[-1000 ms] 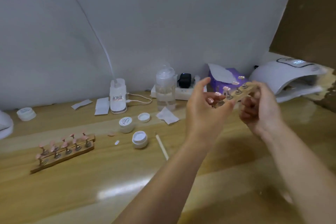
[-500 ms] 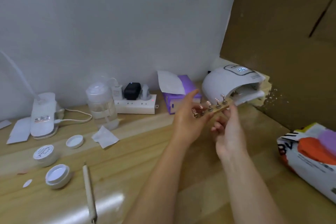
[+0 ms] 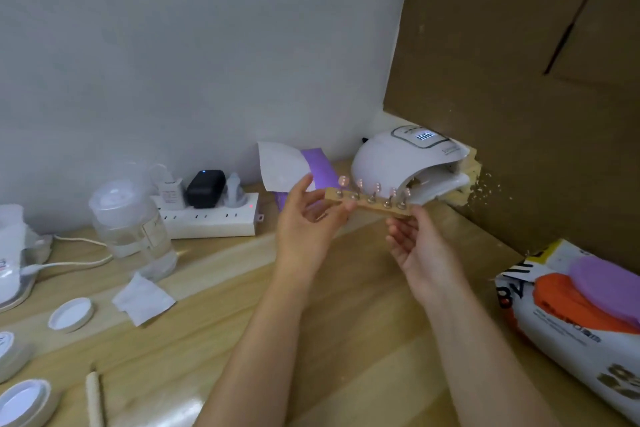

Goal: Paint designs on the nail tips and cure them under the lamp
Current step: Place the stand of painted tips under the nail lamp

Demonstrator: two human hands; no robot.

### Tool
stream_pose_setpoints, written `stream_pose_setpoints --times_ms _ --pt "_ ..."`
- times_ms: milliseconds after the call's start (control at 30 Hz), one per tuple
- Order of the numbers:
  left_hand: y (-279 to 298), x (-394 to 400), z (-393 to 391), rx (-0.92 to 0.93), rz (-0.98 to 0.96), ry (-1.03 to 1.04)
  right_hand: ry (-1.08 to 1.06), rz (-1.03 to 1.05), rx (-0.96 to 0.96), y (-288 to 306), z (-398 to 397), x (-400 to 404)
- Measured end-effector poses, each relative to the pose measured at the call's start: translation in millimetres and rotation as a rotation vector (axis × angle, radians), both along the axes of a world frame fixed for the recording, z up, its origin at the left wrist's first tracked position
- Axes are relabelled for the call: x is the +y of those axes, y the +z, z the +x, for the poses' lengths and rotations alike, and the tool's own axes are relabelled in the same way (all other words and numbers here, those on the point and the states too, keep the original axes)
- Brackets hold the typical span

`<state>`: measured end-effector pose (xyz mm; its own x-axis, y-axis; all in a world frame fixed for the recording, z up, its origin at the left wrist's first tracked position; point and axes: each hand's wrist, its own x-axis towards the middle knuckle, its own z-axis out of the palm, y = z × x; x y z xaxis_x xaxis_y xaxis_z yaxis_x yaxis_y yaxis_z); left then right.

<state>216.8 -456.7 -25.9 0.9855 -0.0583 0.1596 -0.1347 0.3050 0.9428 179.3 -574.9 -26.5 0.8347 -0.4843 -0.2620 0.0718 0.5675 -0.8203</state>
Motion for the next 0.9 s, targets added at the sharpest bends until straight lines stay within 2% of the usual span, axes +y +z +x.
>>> stream_pose_setpoints --times_ms 100,200,400,633,800,900 --pt "-4 -14 -5 0.210 -0.186 -0.216 -0.028 0.075 -0.065 5 5 -7" --pt "-7 -29 -9 0.263 -0.194 -0.306 -0.050 0.102 -0.122 2 10 -11" --pt "-3 -51 -6 0.245 -0.169 -0.288 -0.086 0.198 -0.130 -10 12 -11" --pt "-2 -90 -1 0.306 -0.141 -0.086 -0.095 0.141 -0.115 -11 10 -16" --pt "-6 -92 3 0.282 -0.152 -0.025 -0.089 -0.025 -0.047 -13 12 -23" --pt "-4 -81 7 0.283 -0.166 -0.076 -0.254 -0.246 0.016 -17 21 -34"
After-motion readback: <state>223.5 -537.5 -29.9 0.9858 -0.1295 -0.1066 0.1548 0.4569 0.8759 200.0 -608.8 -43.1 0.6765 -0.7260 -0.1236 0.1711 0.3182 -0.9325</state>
